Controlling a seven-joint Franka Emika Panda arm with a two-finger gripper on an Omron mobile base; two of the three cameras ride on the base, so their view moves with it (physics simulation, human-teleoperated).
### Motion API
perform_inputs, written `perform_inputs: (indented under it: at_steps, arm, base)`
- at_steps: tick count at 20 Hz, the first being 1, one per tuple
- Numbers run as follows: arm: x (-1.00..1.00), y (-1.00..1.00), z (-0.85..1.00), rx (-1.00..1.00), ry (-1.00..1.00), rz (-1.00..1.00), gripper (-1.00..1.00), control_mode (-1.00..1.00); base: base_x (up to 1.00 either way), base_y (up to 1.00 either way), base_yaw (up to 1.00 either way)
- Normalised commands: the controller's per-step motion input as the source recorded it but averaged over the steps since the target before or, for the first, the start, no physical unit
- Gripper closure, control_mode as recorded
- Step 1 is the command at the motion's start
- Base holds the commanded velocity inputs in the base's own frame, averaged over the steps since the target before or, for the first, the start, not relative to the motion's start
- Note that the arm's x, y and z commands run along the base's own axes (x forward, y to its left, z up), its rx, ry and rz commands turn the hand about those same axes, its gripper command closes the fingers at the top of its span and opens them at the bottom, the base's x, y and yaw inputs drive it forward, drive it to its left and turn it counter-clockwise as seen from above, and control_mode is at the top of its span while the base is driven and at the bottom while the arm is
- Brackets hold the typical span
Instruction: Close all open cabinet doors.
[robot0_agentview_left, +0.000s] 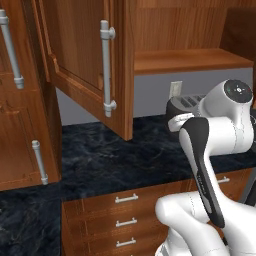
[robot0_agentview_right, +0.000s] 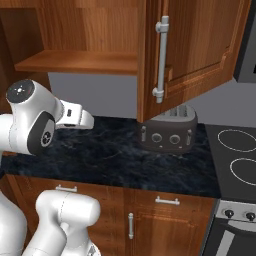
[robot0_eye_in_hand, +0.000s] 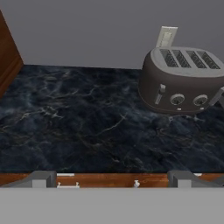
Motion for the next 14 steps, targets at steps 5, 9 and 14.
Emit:
perform_inputs:
  at_steps: [5,9,14]
  arm:
    - [0.0,0.0,0.0,0.0,0.0,0.0,-1.0,1.0]
    - [0.0,0.0,0.0,0.0,0.0,0.0,-1.0,1.0]
    - [0.0,0.0,0.0,0.0,0.0,0.0,-1.0,1.0]
  base:
    - [0.0,0.0,0.0]
    - [0.0,0.0,0.0]
    - [0.0,0.0,0.0]
